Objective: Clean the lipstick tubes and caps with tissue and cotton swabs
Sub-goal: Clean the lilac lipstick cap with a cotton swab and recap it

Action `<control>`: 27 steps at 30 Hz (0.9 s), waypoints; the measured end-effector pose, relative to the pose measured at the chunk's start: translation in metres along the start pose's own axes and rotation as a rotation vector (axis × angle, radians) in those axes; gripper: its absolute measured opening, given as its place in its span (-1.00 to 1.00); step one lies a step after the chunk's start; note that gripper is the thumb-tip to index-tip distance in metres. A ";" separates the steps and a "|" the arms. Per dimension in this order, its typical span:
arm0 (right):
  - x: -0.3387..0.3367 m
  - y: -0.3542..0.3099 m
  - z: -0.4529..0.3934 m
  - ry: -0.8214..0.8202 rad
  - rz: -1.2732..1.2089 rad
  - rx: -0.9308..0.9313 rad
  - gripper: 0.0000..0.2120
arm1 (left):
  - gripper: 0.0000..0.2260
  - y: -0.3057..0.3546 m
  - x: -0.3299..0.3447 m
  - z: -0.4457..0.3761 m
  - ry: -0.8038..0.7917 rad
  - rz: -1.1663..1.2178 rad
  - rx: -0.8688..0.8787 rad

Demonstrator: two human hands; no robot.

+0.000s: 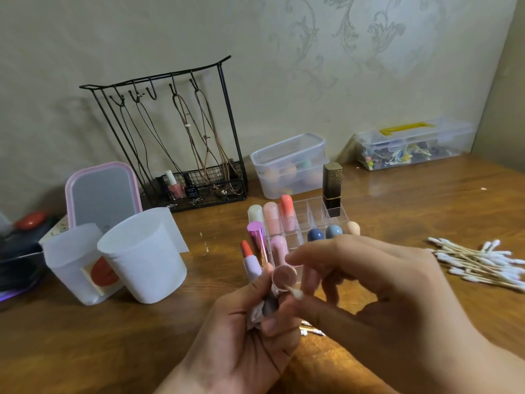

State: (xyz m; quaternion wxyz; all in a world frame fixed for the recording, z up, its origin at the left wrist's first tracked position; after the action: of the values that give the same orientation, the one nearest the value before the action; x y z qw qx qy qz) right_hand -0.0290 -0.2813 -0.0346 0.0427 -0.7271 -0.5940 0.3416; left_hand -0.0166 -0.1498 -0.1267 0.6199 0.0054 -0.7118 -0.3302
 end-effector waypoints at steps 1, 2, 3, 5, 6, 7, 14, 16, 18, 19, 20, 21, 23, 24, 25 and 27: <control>0.000 0.000 0.001 -0.001 0.028 -0.006 -0.77 | -0.78 0.001 0.001 0.000 0.012 -0.019 0.004; 0.001 -0.001 0.001 -0.005 0.058 -0.017 -0.79 | -0.73 0.001 0.000 0.000 0.034 -0.034 0.003; 0.002 -0.001 0.002 -0.009 0.085 -0.036 -0.82 | -0.68 0.001 -0.001 0.000 0.057 -0.055 0.004; 0.003 -0.002 0.002 -0.013 0.117 -0.086 -0.90 | -0.59 0.000 -0.002 0.000 0.047 -0.112 0.027; 0.003 -0.002 0.002 -0.014 0.124 -0.104 -0.93 | -0.56 0.000 -0.002 0.000 0.034 -0.135 0.038; 0.002 -0.002 0.002 -0.014 0.130 -0.114 -0.94 | -0.54 -0.001 -0.001 0.000 0.017 -0.144 0.040; 0.002 -0.002 0.003 0.029 0.288 -0.123 -0.97 | -0.62 -0.002 -0.003 -0.004 -0.038 -0.037 -0.026; 0.003 -0.002 0.003 0.025 0.329 -0.130 -0.95 | -0.66 -0.002 -0.004 -0.005 -0.021 -0.044 -0.031; 0.001 -0.004 0.003 0.037 0.297 -0.136 -0.94 | -0.68 -0.001 -0.005 -0.004 -0.014 -0.052 -0.027; -0.001 -0.005 0.004 0.048 0.276 -0.141 -0.94 | -0.68 0.000 -0.004 -0.004 -0.012 -0.059 -0.024; -0.001 -0.005 0.005 0.057 0.261 -0.147 -0.93 | -0.68 0.001 -0.004 -0.004 -0.006 -0.067 -0.019; -0.001 -0.005 0.005 0.056 0.255 -0.154 -0.92 | -0.68 0.001 -0.003 -0.004 0.005 -0.077 -0.015; 0.004 -0.004 0.005 0.023 0.254 -0.160 -0.91 | -0.66 0.000 -0.004 -0.003 0.014 -0.076 -0.018; 0.006 -0.003 0.005 0.007 0.252 -0.160 -0.90 | -0.65 0.000 -0.004 -0.003 0.018 -0.071 -0.020; 0.005 -0.003 0.005 0.006 0.249 -0.159 -0.90 | -0.66 -0.001 -0.005 -0.004 0.024 -0.075 -0.018; 0.002 -0.005 0.005 0.039 0.236 -0.157 -0.91 | -0.71 0.000 -0.005 -0.003 0.032 -0.091 -0.007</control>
State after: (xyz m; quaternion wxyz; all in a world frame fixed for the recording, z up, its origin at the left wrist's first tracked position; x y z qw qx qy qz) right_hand -0.0360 -0.2799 -0.0373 -0.0434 -0.7994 -0.5283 0.2827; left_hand -0.0125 -0.1494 -0.1307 0.6153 0.0408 -0.6998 -0.3606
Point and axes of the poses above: each hand's wrist, its own z-axis away from the middle knuckle, its own x-axis out of the palm, y = z × x, the point moved 6 cm from there along -z, towards the middle knuckle, and after that the axes turned 3 degrees about x, right-handed, at the moved point
